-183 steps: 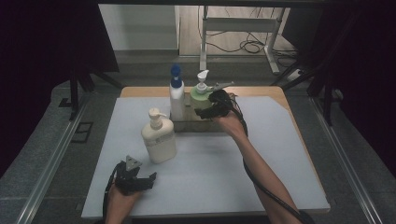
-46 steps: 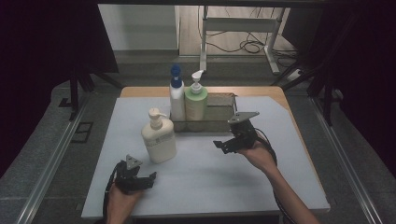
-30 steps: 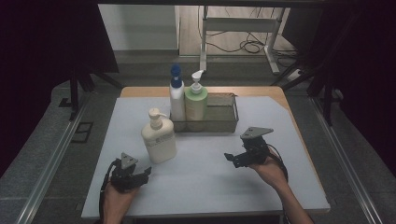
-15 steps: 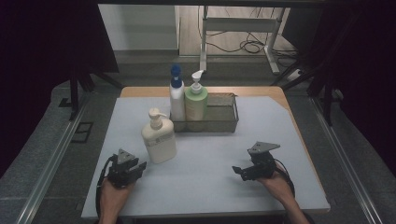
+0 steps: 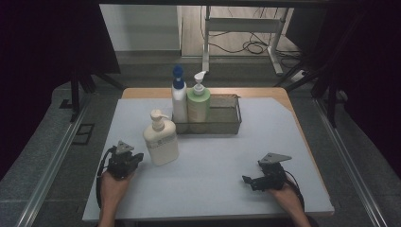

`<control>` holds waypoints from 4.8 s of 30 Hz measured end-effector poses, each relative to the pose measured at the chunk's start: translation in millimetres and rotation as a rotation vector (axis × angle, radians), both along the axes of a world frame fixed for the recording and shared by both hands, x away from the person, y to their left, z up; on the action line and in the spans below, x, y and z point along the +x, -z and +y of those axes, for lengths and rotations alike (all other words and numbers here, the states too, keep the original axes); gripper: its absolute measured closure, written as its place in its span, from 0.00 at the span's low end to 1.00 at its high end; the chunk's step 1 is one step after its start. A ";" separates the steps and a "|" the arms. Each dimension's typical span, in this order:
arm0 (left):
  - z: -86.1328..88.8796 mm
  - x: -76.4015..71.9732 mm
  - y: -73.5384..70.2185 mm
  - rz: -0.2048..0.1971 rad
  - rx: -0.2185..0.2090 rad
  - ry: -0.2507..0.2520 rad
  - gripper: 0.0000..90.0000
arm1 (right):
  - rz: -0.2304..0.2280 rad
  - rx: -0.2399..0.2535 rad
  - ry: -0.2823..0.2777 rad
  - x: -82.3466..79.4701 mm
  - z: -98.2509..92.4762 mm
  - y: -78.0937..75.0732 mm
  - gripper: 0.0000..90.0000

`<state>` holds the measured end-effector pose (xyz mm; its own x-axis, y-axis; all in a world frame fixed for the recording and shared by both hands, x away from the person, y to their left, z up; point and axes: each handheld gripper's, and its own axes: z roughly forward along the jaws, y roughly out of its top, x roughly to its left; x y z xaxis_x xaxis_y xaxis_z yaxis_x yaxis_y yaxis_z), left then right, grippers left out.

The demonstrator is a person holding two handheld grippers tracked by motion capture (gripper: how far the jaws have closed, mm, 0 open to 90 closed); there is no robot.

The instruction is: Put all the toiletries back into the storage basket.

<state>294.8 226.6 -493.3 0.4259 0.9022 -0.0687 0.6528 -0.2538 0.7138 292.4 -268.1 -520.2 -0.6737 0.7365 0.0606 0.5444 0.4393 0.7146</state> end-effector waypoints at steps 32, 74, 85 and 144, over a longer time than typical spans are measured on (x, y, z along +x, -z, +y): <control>-20.9 17.4 14.4 -0.007 -0.028 0.081 0.99 | -0.030 -0.045 0.004 -4.0 3.8 2.0 0.07; -73.4 -10.8 17.9 0.035 0.020 0.291 0.99 | -0.031 -0.044 0.004 -3.9 3.4 2.1 0.07; -90.1 -14.9 18.8 0.048 0.029 0.349 0.99 | -0.031 -0.044 0.004 -3.9 3.4 2.1 0.07; -96.6 -25.8 29.7 0.014 0.060 0.235 0.14 | -0.045 -0.023 -0.027 -6.5 6.5 -5.6 0.06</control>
<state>269.0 130.0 -523.0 0.6241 0.7810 -0.0253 0.5806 -0.4419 0.6838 285.9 -261.6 -514.6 -0.6951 0.7188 0.0135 0.4998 0.4697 0.7277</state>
